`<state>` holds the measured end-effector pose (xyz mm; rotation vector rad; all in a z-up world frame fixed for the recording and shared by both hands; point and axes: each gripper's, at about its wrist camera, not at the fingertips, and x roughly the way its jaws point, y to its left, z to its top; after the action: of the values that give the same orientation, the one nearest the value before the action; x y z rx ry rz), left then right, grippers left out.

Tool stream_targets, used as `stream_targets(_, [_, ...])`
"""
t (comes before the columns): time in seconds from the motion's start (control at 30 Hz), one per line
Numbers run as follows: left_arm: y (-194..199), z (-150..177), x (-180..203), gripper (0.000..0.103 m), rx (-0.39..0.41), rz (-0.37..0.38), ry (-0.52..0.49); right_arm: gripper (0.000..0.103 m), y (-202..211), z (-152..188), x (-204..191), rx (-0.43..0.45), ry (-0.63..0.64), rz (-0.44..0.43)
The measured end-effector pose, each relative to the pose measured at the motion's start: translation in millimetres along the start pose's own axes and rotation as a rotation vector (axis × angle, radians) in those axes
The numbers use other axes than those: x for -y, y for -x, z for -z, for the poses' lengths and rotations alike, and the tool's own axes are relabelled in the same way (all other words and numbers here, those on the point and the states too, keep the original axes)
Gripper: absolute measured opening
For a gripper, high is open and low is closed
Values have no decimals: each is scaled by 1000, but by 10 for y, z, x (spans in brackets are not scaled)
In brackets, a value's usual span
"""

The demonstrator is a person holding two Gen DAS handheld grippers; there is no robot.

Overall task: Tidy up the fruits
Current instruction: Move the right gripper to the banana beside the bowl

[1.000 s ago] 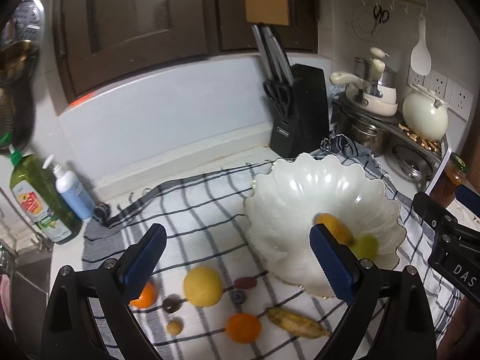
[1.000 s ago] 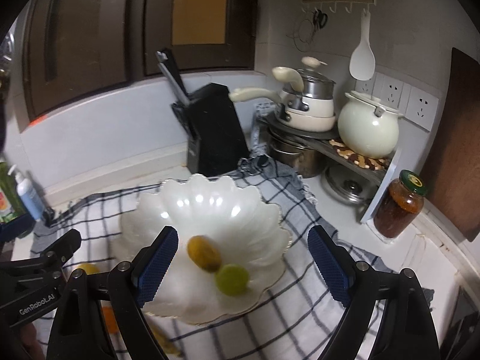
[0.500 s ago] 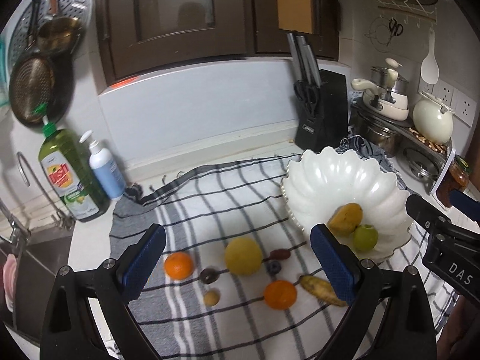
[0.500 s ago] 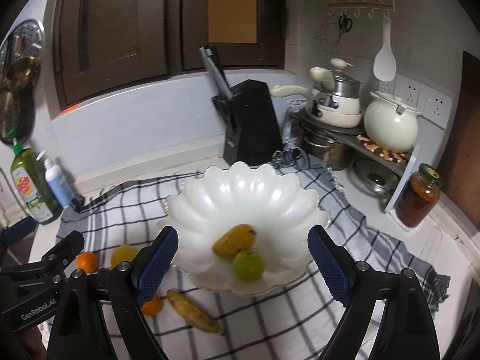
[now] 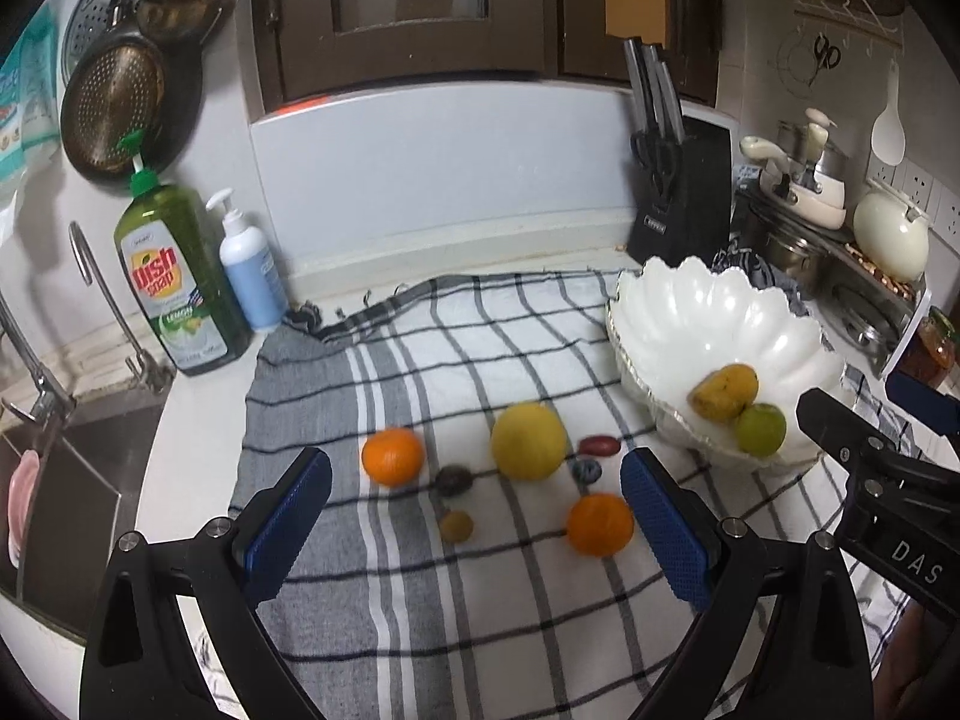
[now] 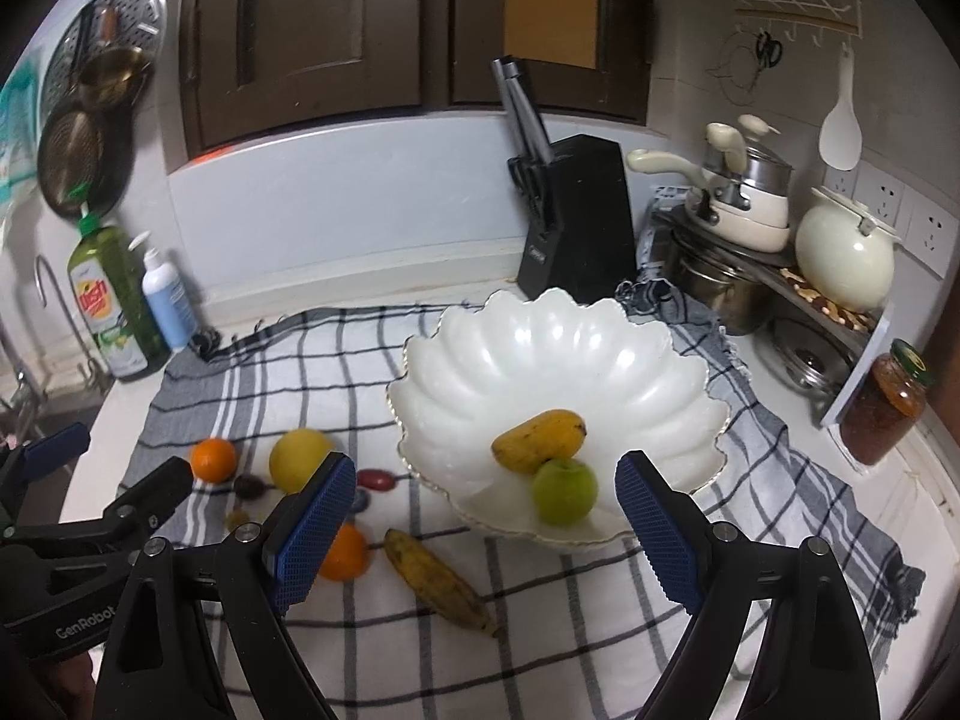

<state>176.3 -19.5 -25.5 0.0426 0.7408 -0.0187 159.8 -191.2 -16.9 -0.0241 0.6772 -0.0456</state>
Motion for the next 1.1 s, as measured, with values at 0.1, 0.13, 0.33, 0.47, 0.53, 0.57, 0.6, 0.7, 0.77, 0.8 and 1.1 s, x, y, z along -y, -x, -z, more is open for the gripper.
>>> stream_targets(0.1, [3, 85, -17, 99, -1, -22, 13, 89, -33, 52, -37, -13, 25, -23])
stream_targets(0.13, [1, 123, -18, 99, -3, -34, 17, 89, -53, 70, -55, -19, 39, -31])
stream_targets(0.33, [-36, 310, -34, 99, -20, -88, 28, 89, -173, 194, -167, -46, 162, -52])
stream_targets(0.47, [-81, 396, -31, 99, -41, -92, 33, 89, -259, 282, -201, -76, 198, -88])
stream_targets(0.53, [-98, 445, -21, 99, -50, -91, 40, 88, -303, 323, -212, -93, 201, -118])
stream_targets(0.57, [-108, 464, -14, 99, -56, -91, 43, 87, -343, 351, -210, -107, 200, -134])
stream_targets(0.6, [-117, 484, -8, 99, -61, -91, 45, 86, -368, 370, -214, -115, 200, -142])
stream_targets(0.7, [-136, 537, -5, 99, -71, -102, 62, 80, -479, 440, -210, -150, 206, -171])
stream_targets(0.77, [-149, 572, 0, 99, -76, -111, 77, 77, -552, 483, -201, -171, 212, -179])
stream_targets(0.8, [-161, 597, 8, 99, -80, -117, 87, 75, -591, 504, -197, -181, 216, -186])
stream_targets(1.1, [-382, 780, 106, 99, -149, -145, 145, 67, -850, 597, -154, -242, 258, -221])
